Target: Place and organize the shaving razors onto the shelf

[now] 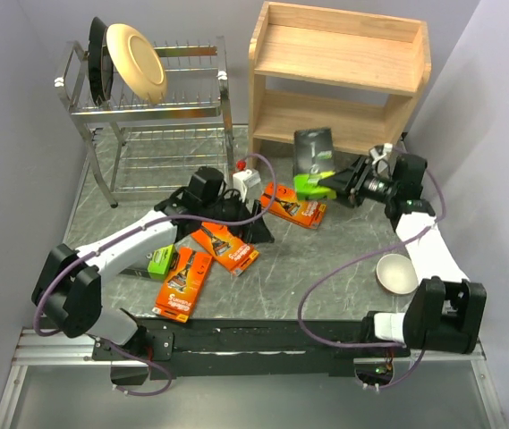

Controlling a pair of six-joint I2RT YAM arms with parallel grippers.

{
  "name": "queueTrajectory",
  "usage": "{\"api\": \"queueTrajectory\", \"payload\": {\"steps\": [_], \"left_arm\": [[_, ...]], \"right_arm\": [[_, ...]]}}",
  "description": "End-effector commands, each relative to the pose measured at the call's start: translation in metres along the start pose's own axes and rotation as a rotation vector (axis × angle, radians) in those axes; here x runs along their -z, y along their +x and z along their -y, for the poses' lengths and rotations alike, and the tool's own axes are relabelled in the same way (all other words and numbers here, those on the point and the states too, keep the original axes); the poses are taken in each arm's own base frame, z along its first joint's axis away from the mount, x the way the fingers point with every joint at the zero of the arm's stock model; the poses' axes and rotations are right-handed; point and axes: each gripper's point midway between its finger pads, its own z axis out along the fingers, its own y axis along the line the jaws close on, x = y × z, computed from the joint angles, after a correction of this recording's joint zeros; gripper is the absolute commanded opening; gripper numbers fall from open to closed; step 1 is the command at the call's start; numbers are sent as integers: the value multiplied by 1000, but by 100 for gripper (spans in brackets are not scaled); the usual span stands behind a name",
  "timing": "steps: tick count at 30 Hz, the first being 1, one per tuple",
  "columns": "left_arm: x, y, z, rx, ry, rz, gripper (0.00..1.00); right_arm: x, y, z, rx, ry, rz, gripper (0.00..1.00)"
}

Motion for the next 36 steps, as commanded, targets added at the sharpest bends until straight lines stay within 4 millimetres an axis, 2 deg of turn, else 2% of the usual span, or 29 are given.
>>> {"api": "queueTrajectory", "payload": {"steps": [1, 4, 8, 11, 12, 15, 16, 18, 19, 20, 22, 23, 24, 25, 26, 28, 29, 30, 32, 33, 34, 35, 36], "left_arm": [[6, -43, -4, -188, -50, 68, 91], [2, -49, -1, -181, -33, 84, 91], [-1, -43, -1, -181, -27, 68, 91], [-1, -41, -1, -179, -35, 68, 92], [-1, -42, -2, -179, -38, 69, 92], [-2, -44, -2, -172, -42, 76, 92], [-4, -46, -2, -158, -44, 81, 91], [-8, -57, -3, -164, -54, 111, 91], [-11, -61, -3, -161, -65, 124, 92], [-12, -71, -4, -167, -91, 152, 92], [-19, -79, -4, -171, -97, 172, 91], [-21, -88, -4, -178, -114, 191, 91], [-27, -89, -8, -173, -121, 188, 91], [-30, -91, -7, -167, -120, 195, 90], [-31, -99, -4, -172, -116, 210, 89], [-36, -108, -11, -173, -158, 228, 88], [-34, -121, -10, -187, -175, 259, 86], [-35, -131, -23, -185, -248, 291, 84], [-33, -156, -29, -213, -317, 356, 72], [-36, -163, -48, -214, -411, 377, 64], [-35, -184, -44, -236, -423, 414, 35], [-38, -191, -48, -244, -443, 427, 17], [-45, -194, -64, -239, -497, 431, 4]], "right_arm": [[1, -67, -34, 125, -57, 144, 37], [-3, -98, -33, 112, -34, 194, 37], [-6, -134, -43, 132, -10, 257, 39], [-10, -153, -38, 139, 25, 307, 40], [-12, -154, -29, 109, 55, 303, 40], [-11, -162, -18, 89, 108, 339, 47], [-9, -165, -15, 81, 127, 355, 57], [-6, -166, -7, 55, 167, 383, 67], [-5, -166, -6, 48, 179, 391, 76], [-3, -166, -3, 39, 191, 399, 79], [0, -167, -3, 28, 201, 418, 88], [1, -166, -2, 22, 201, 419, 89], [2, -167, -6, 29, 192, 426, 90], [2, -168, -5, 24, 192, 429, 97], [3, -168, -6, 24, 189, 431, 99], [5, -169, -8, 33, 193, 438, 100], [9, -170, -11, 44, 191, 446, 100], [10, -170, -12, 46, 194, 446, 100], [14, -170, -10, 51, 206, 454, 100], [14, -169, -9, 54, 215, 454, 100], [16, -168, -6, 51, 226, 456, 100], [17, -166, -7, 58, 226, 455, 100], [19, -166, -7, 56, 227, 456, 100]]}}
